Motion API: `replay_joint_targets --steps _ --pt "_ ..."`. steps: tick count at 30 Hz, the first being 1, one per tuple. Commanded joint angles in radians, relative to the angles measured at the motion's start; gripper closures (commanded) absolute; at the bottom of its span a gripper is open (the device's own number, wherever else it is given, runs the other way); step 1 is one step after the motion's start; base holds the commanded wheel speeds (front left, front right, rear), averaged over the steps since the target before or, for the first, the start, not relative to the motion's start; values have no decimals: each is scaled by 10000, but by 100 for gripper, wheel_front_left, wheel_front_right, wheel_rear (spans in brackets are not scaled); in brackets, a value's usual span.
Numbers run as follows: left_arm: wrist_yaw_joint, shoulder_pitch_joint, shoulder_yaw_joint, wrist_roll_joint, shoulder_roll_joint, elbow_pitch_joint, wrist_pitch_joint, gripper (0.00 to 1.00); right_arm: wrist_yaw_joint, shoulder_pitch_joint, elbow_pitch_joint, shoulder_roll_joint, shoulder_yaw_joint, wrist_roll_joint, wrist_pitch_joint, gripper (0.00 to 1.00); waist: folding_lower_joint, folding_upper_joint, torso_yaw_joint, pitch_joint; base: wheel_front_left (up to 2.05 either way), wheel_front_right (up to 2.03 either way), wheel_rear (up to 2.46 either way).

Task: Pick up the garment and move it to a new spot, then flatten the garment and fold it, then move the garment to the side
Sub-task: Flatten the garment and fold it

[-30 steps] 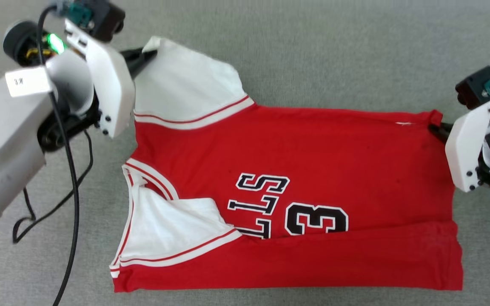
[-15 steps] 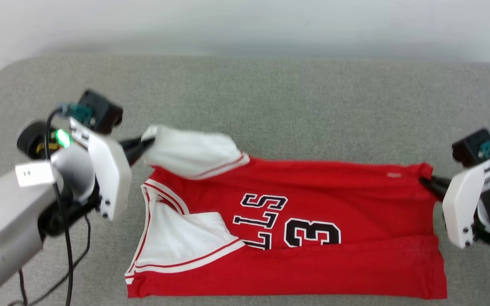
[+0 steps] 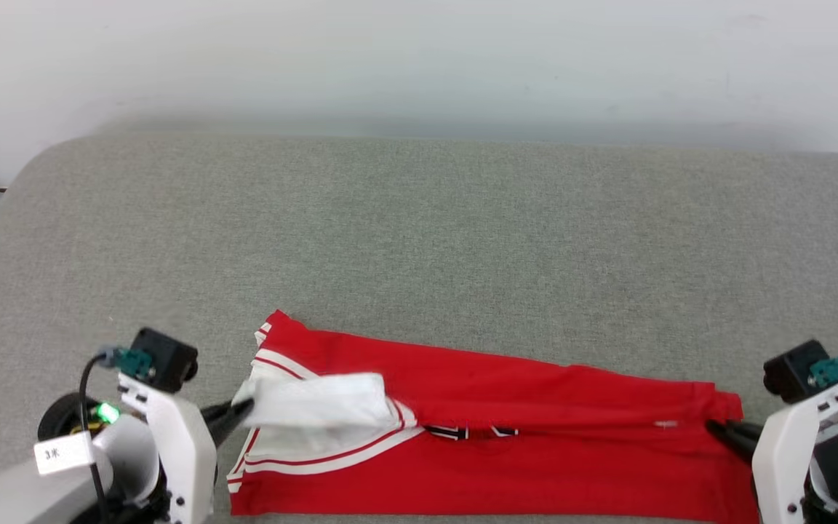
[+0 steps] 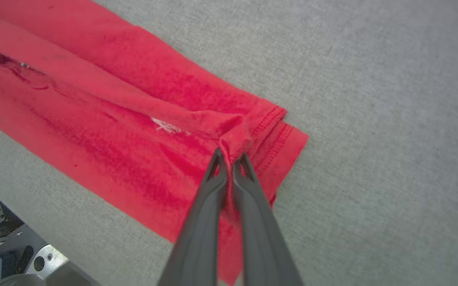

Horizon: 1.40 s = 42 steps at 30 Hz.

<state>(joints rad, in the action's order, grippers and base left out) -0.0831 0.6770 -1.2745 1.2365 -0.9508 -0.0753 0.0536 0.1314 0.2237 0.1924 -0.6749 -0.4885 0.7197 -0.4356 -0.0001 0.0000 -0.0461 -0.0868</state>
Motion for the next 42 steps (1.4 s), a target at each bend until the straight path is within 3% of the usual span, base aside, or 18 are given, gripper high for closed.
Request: replay_joint_targets --steps 1,5,16,17,18,24,32,38,39,40,42 --pt "-62 -198 1 -8 30 -58 -44 100 -15 -209 -55 71 57 60 -5 100 1 0 -12 11 0 0 0" --pt "-29 -729 -19 -52 211 -434 -38 100 -15 -672 -76 139 194 2 -103 100 1 0 -21 -55 0 0 0" --pt "526 -1245 35 337 1462 -2493 -568 100 -16 -808 585 717 431 -159 32 98 1 0 104 -671 0 0 0" --pt "505 -1274 66 344 1505 -2610 -675 65 -16 -820 590 755 530 -194 135 53 1 0 109 -648 0 0 0" --pt "426 -1292 106 298 1540 -2696 -819 0 -16 -850 562 789 604 -229 242 0 1 0 117 -605 0 0 0" --pt "-121 -1510 512 179 1518 -2430 -1988 0 -13 -1262 -82 887 1284 -263 775 0 1 0 97 -128 0 0 0" --pt "-1742 -1991 1567 -414 1287 -1457 -3143 0 -13 -1839 -1390 687 2633 -513 422 0 1 0 46 208 0 0 0" --pt "-3046 -2907 3785 -2166 1683 -439 -3197 0 -13 -2055 -1748 633 3507 -595 -641 0 1 0 -122 249 0 0 0" --pt "-3046 -2907 3785 -2166 1683 -439 -3197 0 -13 -2055 -1748 633 3507 -595 -641 0 1 0 -122 249 0 0 0" --pt "-3367 -3398 4636 -2913 1879 -141 -3182 0 -12 -2108 -1756 534 3605 -537 -1170 0 1 0 -175 241 0 0 0" --pt "-3477 -3635 5007 -3268 2001 -7 -3184 0 -12 -2100 -1736 504 3666 -510 -1382 0 1 0 -204 235 0 0 0"
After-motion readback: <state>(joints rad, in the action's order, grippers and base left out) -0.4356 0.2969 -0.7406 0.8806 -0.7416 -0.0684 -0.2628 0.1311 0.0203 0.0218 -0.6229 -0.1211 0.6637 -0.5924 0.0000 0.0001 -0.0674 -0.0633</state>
